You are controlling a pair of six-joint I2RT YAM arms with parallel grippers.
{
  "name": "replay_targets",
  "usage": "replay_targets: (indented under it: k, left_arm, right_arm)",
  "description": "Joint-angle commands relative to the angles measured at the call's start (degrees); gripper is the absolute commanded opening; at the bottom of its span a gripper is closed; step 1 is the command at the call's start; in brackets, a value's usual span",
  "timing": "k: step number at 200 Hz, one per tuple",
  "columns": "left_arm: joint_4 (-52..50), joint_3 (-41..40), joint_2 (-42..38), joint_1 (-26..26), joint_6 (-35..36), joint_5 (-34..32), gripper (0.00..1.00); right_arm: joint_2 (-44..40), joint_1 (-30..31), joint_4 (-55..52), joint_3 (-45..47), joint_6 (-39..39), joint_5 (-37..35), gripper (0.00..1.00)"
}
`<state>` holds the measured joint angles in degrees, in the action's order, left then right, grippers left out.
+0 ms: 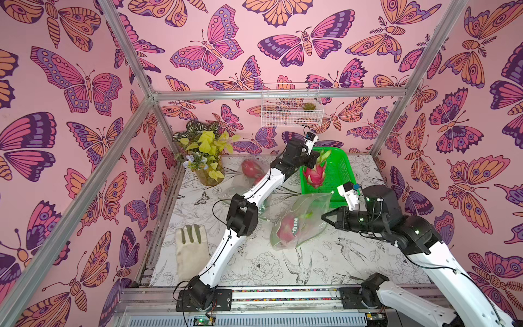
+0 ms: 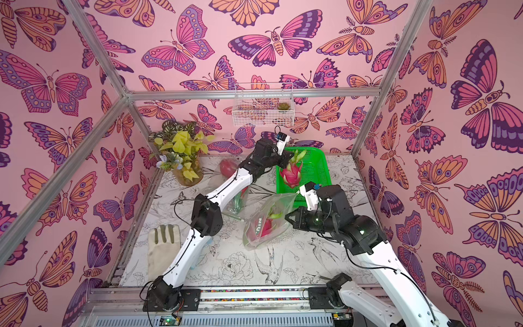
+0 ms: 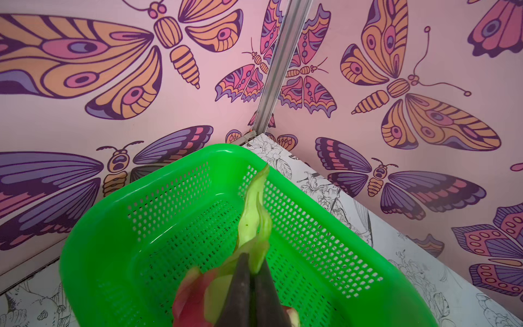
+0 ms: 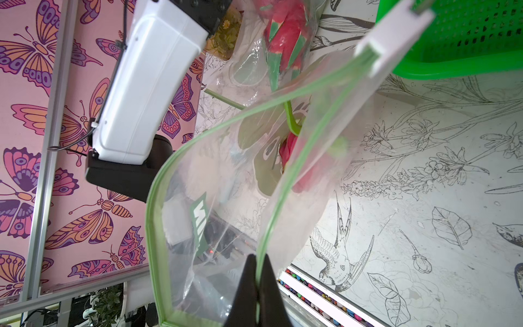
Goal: Open the zip-top bag and take out the dragon fruit
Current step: Place the dragon fruit in the basket.
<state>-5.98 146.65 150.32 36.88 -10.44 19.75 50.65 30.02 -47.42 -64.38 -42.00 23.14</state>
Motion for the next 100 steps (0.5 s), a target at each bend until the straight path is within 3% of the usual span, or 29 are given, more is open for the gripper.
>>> replay_targets:
  k: [1,61,86,100]
  left_arm:
    - [5.9,1.4,1.6,-0.8,-1.2,-0.2,0.00]
    - [8.7,1.5,3.4,-1.3,0.3,-5.9,0.00]
    - [8.7,1.3,2.4,-1.4,0.5,-6.1,0.34]
    - [8.6,0.9,1.1,-1.4,0.6,-5.6,0.45]
  right_arm:
    - [0.0,-0.3,0.4,-1.9,-0.1,-0.2,0.00]
    - [0.5,-0.3,0.9,-1.6,-0.3,-0.2,0.00]
    - [1.0,-0.3,1.6,-1.6,-0.4,0.0,0.00]
    - [1.3,-0.4,2.3,-1.8,-0.5,0.2,0.00]
